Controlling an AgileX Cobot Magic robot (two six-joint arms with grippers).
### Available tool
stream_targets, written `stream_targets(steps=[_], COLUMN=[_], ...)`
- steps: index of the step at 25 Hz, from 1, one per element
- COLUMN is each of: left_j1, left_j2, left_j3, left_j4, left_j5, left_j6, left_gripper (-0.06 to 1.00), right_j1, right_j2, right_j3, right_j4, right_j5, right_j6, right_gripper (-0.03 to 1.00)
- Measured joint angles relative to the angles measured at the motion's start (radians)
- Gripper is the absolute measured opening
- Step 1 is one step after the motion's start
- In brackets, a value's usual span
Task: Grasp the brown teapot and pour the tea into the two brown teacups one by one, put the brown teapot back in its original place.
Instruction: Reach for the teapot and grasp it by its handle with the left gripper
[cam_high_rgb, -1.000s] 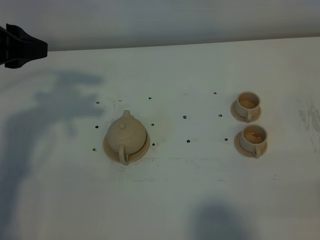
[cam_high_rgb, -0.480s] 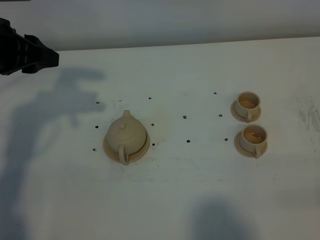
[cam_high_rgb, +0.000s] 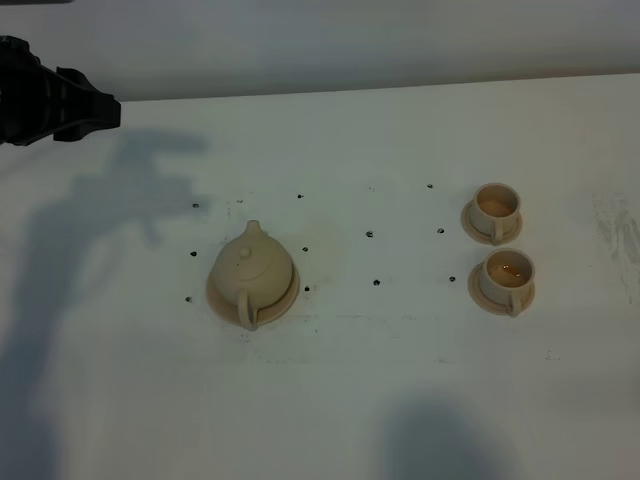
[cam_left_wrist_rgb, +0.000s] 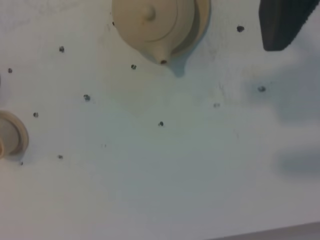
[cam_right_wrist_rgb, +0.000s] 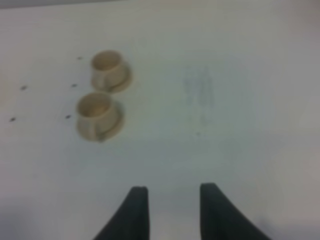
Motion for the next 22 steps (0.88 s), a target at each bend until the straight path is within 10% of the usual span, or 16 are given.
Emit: stream_targets(steps=[7,14,22], left_j1=[-0.028,-0.231,-0.472], left_j2=[0.015,0.026,0.096], left_j3=[0.000,0.000,0.000], left_j4=[-0.026,-0.002,0.290], left_j5=[0.046,0.013,0.008], left_j6=[0.000,-0.016,-0.265], left_gripper=[0.42,0.42,0.38], right_j1=[-0.112,-0.113,-0.113], right_j2=[0.000,0.000,0.000], right_j3=[0.000,0.000,0.000], right_j4=[0.000,0.000,0.000], right_j5=[-0.001,-0.001,-0.001], right_j6=[0.002,0.003,0.006], right_gripper=[0.23,0.23,0.23])
